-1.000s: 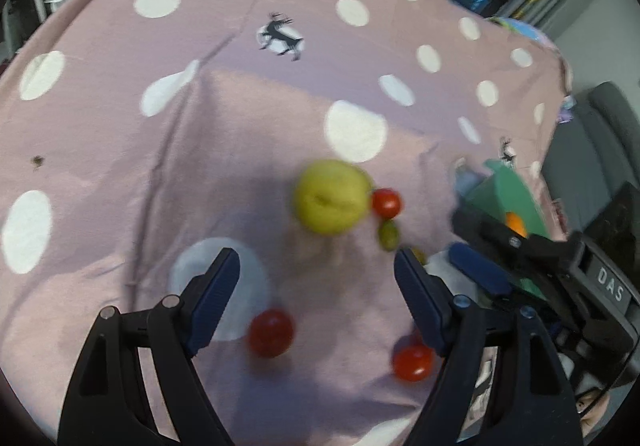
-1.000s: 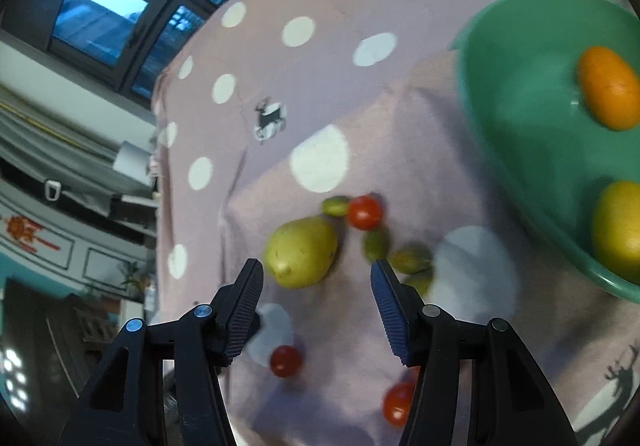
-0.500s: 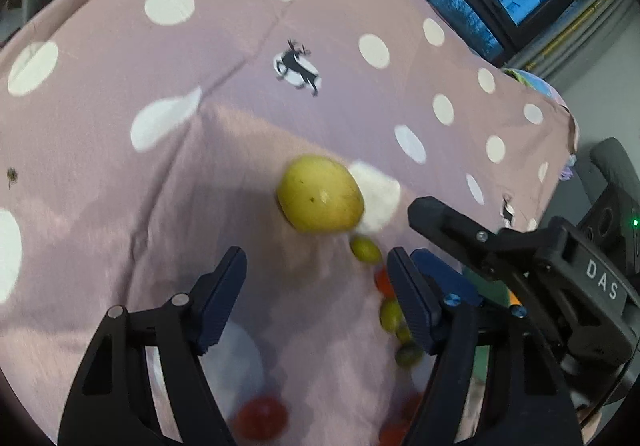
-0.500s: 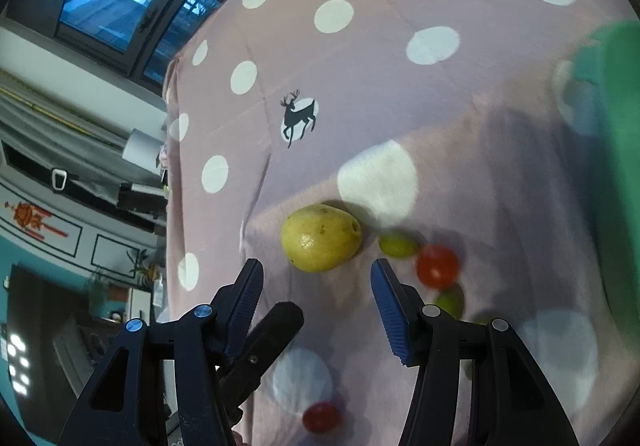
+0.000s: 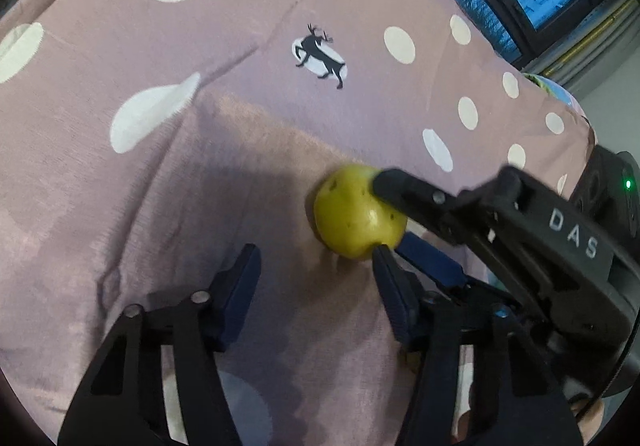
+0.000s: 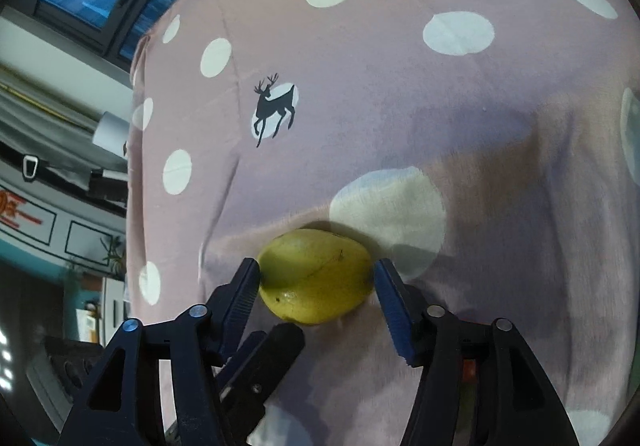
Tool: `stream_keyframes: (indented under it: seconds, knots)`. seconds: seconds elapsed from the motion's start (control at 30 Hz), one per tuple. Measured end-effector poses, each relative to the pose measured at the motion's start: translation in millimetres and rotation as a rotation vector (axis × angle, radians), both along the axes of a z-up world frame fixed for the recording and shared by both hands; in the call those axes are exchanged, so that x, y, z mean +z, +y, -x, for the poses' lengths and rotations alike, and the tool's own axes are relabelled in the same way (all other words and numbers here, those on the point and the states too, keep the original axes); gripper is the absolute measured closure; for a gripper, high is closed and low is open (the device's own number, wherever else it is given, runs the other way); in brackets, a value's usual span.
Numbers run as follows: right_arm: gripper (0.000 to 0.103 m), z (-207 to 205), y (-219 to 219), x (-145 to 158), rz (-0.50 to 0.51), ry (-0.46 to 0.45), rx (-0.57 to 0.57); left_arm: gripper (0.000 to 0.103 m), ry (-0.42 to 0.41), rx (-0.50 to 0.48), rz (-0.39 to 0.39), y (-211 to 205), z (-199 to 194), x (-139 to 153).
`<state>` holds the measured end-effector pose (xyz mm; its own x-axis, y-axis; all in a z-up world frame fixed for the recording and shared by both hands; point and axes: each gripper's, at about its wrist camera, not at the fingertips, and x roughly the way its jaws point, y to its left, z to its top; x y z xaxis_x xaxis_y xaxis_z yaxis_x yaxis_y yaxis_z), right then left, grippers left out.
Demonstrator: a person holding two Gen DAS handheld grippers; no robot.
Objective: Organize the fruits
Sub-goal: 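Lift the pear with the right gripper and carry it toward the bowl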
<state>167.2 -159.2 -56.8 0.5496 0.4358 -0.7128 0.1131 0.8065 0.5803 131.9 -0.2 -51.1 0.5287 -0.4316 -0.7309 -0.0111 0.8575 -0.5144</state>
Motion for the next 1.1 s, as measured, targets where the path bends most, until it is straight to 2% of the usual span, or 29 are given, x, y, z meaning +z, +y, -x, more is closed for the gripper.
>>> stream_keyframes:
  seconds: [0.23, 0.43, 0.67, 0.7, 0.77, 0.93, 1.1]
  knots:
    - [0.036, -4.9, 0.6, -12.0, -0.069, 0.015, 0.034, 0.054, -0.007, -0.015, -0.027, -0.8, 1.8, -3.3]
    - [0.036, 0.9, -2.2, -7.4, -0.075, 0.012, 0.033, 0.054, -0.003, -0.058, -0.017, -3.7, 0.5, -3.8]
    - [0.036, 22.6, -8.1, 17.8, -0.097, -0.055, 0.071, 0.058, -0.144, -0.15, -0.051, -19.2, 24.2, 26.4]
    - [0.036, 27.3, -6.6, 21.7, -0.096, -0.064, 0.082, 0.055, -0.168, -0.158, -0.05, -21.3, 28.6, 31.7]
    - [0.036, 38.5, -5.0, 30.9, -0.083, -0.09, 0.081, 0.058, -0.197, -0.158, -0.083, -26.2, 37.4, 40.0]
    - [0.036, 62.3, -11.6, 46.3, -0.048, -0.135, 0.054, 0.057, -0.224, -0.195, -0.057, -32.1, 50.8, 48.5]
    - [0.036, 86.6, -27.6, 63.5, -0.056, -0.198, 0.007, 0.057, -0.3, -0.231, -0.061, -48.4, 69.2, 64.6]
